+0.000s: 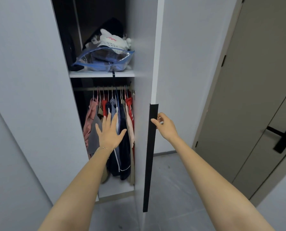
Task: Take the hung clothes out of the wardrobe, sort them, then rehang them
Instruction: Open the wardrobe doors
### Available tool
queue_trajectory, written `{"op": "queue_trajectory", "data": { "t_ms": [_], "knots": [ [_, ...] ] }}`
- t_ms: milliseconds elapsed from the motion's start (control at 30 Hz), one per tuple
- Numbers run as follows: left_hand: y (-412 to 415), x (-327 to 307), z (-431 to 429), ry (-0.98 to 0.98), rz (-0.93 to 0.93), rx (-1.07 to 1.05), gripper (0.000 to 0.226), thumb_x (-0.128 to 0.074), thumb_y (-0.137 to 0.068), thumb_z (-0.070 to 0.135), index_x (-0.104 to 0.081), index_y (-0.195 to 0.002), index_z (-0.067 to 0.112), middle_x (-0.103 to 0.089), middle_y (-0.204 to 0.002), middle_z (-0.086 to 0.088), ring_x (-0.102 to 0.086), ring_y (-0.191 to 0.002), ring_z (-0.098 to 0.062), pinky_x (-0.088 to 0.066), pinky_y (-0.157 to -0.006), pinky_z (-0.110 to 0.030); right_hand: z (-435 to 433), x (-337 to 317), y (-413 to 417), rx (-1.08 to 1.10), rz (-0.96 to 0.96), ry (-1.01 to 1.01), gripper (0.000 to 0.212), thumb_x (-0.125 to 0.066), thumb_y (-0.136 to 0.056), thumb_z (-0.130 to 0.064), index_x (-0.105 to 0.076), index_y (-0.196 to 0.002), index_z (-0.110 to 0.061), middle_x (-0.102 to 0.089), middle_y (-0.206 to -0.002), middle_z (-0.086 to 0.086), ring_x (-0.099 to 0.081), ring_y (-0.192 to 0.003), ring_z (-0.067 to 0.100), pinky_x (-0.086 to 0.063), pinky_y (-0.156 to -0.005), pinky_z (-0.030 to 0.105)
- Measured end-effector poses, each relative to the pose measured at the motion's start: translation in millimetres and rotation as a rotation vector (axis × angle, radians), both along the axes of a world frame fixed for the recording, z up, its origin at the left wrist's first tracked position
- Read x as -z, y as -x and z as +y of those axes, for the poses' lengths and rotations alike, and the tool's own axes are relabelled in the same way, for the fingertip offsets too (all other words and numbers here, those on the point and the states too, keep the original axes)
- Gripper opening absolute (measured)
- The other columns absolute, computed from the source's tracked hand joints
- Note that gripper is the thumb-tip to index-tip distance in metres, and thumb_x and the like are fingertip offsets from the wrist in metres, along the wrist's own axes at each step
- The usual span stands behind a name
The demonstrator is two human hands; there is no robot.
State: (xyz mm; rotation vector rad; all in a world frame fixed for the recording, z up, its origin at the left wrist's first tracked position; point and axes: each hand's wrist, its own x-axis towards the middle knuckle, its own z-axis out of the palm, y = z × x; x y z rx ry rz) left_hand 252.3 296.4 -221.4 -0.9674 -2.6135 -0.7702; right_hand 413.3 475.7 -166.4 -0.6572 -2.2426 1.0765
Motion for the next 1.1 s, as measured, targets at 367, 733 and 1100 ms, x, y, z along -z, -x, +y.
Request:
{"op": "queue_trajectory", "data": {
  "t_ms": [367, 733, 1100],
  "knots": [
    [1.2, -4.8, -3.4, 0.016, 0.007, -0.016, 0.079, -0.045, -0.098, 0.056, -0.001, -0.158, 0.032, 0.006, -0.166, 0.002, 0.008, -0.153, -0.020, 0.009, -0.119, -0.057, -22.0, 3.4, -4.1, 0.150, 0.129, -0.238, 0.051, -0.057, -0.097, -0.034, -0.043, -0.142, -0.014, -0.051, -0.135, 0.003, -0.050, -0.121, 0.017, -0.045, -0.101, 0.032],
    [33.1, -8.0, -35.8, 0.023, 0.047, -0.041, 0.078, -0.044, -0.097, 0.057, -0.002, -0.158, 0.032, 0.004, -0.166, 0.001, 0.006, -0.153, -0.021, 0.008, -0.119, -0.057, -79.3, -3.6, 28.1, 0.047, 0.164, -0.789, 0.063, -0.057, -0.097, -0.033, -0.031, -0.153, -0.021, -0.033, -0.155, 0.007, -0.026, -0.145, 0.026, -0.023, -0.118, 0.041],
    [134.2, -10.7, -118.8, 0.130, 0.099, -0.085, 0.076, -0.038, -0.098, 0.059, 0.002, -0.158, 0.032, 0.008, -0.166, 0.000, 0.012, -0.152, -0.023, 0.011, -0.117, -0.057, -129.6, 26.9, 140.7, -0.003, -0.123, -0.681, 0.068, -0.049, -0.098, -0.047, -0.017, -0.156, -0.029, -0.017, -0.162, 0.002, -0.009, -0.151, 0.025, -0.014, -0.122, 0.043]
  ]
}}
